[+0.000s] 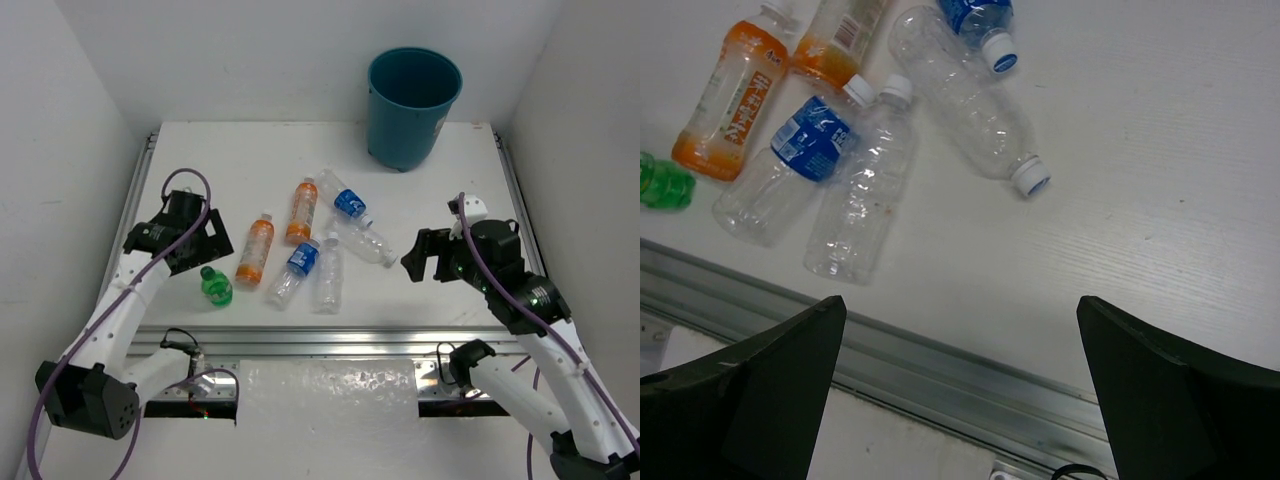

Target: Put the plastic bottles in the bin

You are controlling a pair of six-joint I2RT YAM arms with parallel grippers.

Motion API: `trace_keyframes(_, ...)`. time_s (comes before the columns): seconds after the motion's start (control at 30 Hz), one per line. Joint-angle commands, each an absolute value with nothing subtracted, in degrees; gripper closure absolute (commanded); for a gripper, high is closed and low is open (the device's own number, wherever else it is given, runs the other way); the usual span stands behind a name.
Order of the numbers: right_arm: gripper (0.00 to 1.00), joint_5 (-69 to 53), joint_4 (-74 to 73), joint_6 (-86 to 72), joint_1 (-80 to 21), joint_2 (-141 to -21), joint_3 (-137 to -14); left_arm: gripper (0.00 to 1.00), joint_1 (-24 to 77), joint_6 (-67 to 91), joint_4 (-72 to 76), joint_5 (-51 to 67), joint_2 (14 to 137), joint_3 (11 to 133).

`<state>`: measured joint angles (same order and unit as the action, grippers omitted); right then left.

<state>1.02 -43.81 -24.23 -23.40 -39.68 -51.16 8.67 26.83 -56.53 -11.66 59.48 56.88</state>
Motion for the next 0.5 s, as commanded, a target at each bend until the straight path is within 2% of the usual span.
trace_keyframes(0.0,0.01,-2.6,-42.4,-25.3,-23.6,-39.0,-53.3,0.00,9.1,27.3,-60.5,-9.6,61.0,58.4)
trace_keyframes(0.13,0.01,-5.7,-41.4,-26.0,-23.6,-38.1,-51.5,0.01,9.1,28.1,-61.5,-9.6,61.8,56.2)
trace_keyframes(0.2,0.01,-5.2,-41.2,-25.6,-23.7,-37.8,-51.0,0.04,9.1,28.6,-61.6,-9.8,62.0,55.9)
trace_keyframes(0.3,0.01,-3.8,-42.4,-24.3,-23.6,-38.3,-51.6,0.14,9.1,28.9,-61.8,-9.6,61.8,55.3)
trace_keyframes(0.33,0.01,-3.5,-42.5,-24.3,-23.7,-38.1,-51.8,0.23,9.1,28.9,-62.1,-9.4,62.0,55.5)
trace_keyframes(0.47,0.01,-4.1,-41.4,-24.3,-23.6,-36.9,-51.1,0.37,9.1,28.7,-62.2,-9.0,63.0,55.7)
